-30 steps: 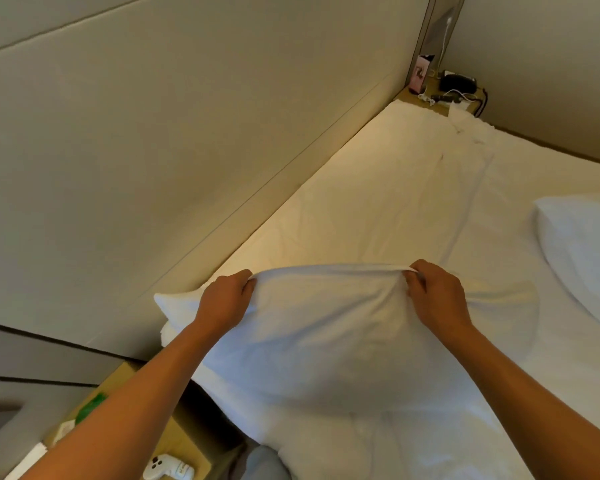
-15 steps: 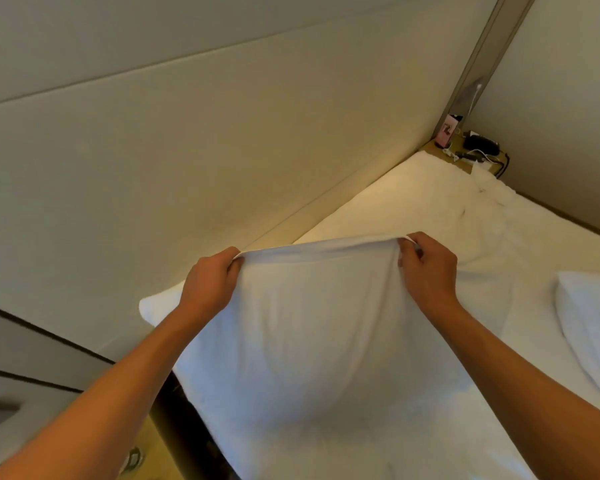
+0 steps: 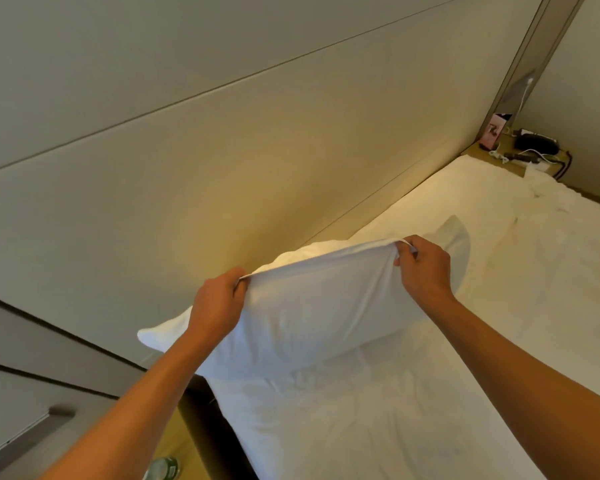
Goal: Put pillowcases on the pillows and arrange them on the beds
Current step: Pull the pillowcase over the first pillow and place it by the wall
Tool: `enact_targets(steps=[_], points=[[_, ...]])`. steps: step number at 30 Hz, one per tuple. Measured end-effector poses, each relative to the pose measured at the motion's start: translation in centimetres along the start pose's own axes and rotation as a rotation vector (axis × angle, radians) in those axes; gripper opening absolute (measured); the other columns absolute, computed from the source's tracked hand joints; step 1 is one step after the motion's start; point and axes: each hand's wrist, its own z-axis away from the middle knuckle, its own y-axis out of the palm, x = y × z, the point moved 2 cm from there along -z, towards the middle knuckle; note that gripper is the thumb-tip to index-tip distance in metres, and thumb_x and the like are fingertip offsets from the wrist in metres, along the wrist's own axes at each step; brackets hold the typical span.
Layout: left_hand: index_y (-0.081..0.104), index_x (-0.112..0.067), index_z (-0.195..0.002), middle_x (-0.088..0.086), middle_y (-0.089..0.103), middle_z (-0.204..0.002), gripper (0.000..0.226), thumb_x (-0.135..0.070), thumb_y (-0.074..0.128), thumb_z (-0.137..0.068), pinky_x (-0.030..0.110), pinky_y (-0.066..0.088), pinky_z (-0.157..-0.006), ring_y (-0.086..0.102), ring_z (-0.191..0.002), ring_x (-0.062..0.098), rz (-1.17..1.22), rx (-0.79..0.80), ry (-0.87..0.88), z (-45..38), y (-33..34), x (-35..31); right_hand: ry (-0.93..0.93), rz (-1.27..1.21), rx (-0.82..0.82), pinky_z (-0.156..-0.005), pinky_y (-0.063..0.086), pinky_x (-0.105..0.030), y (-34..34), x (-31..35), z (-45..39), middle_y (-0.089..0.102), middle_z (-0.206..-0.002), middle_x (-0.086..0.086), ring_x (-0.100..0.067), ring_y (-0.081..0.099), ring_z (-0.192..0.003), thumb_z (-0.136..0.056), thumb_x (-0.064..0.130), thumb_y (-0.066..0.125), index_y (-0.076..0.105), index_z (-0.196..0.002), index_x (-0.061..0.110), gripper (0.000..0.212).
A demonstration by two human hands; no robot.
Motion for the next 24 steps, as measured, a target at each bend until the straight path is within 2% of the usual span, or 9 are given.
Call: enact_targets(steps=[2, 5, 8, 11, 15, 17, 19, 21, 24], points=[[0.065, -0.016, -0.092, 0.007, 0.067, -0.076, 0.022, -0.022, 0.048, -0.105, 0.049, 0.058, -0.064, 0.064, -0.07, 0.032, 0.039, 0.028, -0.007, -1.4, 2.0, -1.0, 0.04, 0.015, -0.031, -0.082, 0.049, -0.029, -0.5, -1.0, -2.1, 0.072, -0.087, 0.0, -0.013, 0.063, -0.076, -0.108, 0.039, 0.052, 0.071, -0.097, 0.02, 0.029], [0.064, -0.016, -0.088, 0.006, 0.064, -0.071, 0.025, -0.025, 0.048, -0.105, 0.048, 0.059, -0.06, 0.065, -0.061, 0.029, 0.073, -0.001, -0.019, -2.0, 1.3, -1.9, 0.025, -0.009, -0.039, -0.081, 0.047, -0.028, -1.0, 0.2, -3.5, 0.071, -0.087, 0.001, -0.013, 0.063, -0.077, -0.108, 0.039, 0.052, 0.071, -0.094, 0.019, 0.031], [0.062, -0.019, -0.083, 0.004, 0.06, -0.064, 0.027, -0.027, 0.047, -0.105, 0.044, 0.058, -0.053, 0.066, -0.051, 0.025, 0.145, -0.031, -0.035, -2.6, 0.3, -1.5, -0.013, -0.042, -0.054, -0.082, 0.046, -0.028, -1.2, 2.0, -5.1, 0.073, -0.093, -0.001, -0.02, 0.065, -0.084, -0.108, 0.038, 0.053, 0.072, -0.101, 0.017, 0.029], [0.062, -0.023, -0.084, 0.003, 0.06, -0.066, 0.026, -0.026, 0.046, -0.104, 0.039, 0.057, -0.046, 0.067, -0.052, 0.022, 0.163, -0.054, -0.041, -2.8, 0.8, -0.7, -0.038, -0.076, -0.028, -0.083, 0.046, -0.027, -0.6, 2.3, -5.7, 0.075, -0.1, -0.002, -0.021, 0.066, -0.09, -0.107, 0.036, 0.054, 0.073, -0.107, 0.015, 0.028], [0.066, -0.019, -0.088, 0.004, 0.065, -0.073, 0.027, -0.024, 0.047, -0.106, 0.05, 0.06, -0.062, 0.067, -0.065, 0.025, 0.178, 0.066, -0.065, -3.0, 6.3, 0.2, -0.022, 0.06, 0.089, -0.09, 0.048, -0.029, 0.7, -2.4, -6.5, 0.075, -0.109, -0.006, -0.025, 0.068, -0.098, -0.107, 0.036, 0.054, 0.073, -0.113, 0.013, 0.03], [0.067, -0.015, -0.091, 0.007, 0.066, -0.076, 0.026, -0.023, 0.047, -0.106, 0.05, 0.06, -0.067, 0.066, -0.07, 0.027, 0.202, 0.103, -0.106, -2.8, 8.5, 0.9, -0.004, 0.112, 0.141, -0.089, 0.047, -0.029, 1.6, -5.0, -6.2, 0.075, -0.11, -0.007, -0.027, 0.068, -0.1, -0.107, 0.035, 0.054, 0.073, -0.114, 0.013, 0.03], [0.066, -0.018, -0.094, 0.005, 0.065, -0.077, 0.022, -0.019, 0.047, -0.105, 0.039, 0.057, -0.063, 0.064, -0.07, 0.025, 0.2, 0.093, -0.114, -3.1, 9.8, 1.6, 0.01, 0.123, 0.15, -0.087, 0.044, -0.029, 2.4, -6.8, -5.9, 0.074, -0.109, -0.008, -0.026, 0.066, -0.098, -0.107, 0.035, 0.055, 0.072, -0.113, 0.012, 0.029], [0.065, -0.023, -0.1, 0.0, 0.064, -0.078, 0.017, -0.018, 0.05, -0.104, 0.025, 0.045, -0.059, 0.06, -0.068, 0.018, 0.18, 0.072, -0.109, -3.7, 10.2, 2.0, 0.026, 0.117, 0.156, -0.087, 0.045, -0.03, 3.1, -7.7, -5.9, 0.074, -0.109, -0.009, -0.026, 0.065, -0.097, -0.107, 0.035, 0.056, 0.072, -0.113, 0.011, 0.03], [0.066, -0.026, -0.101, -0.004, 0.064, -0.077, 0.013, -0.022, 0.053, -0.103, 0.023, 0.041, -0.059, 0.059, -0.069, 0.012, 0.199, 0.058, -0.125, -4.4, 10.2, 3.0, 0.051, 0.115, 0.17, -0.087, 0.045, -0.029, 4.0, -8.3, -5.8, 0.073, -0.111, -0.009, -0.023, 0.064, -0.096, -0.106, 0.036, 0.056, 0.072, -0.116, 0.01, 0.032]])
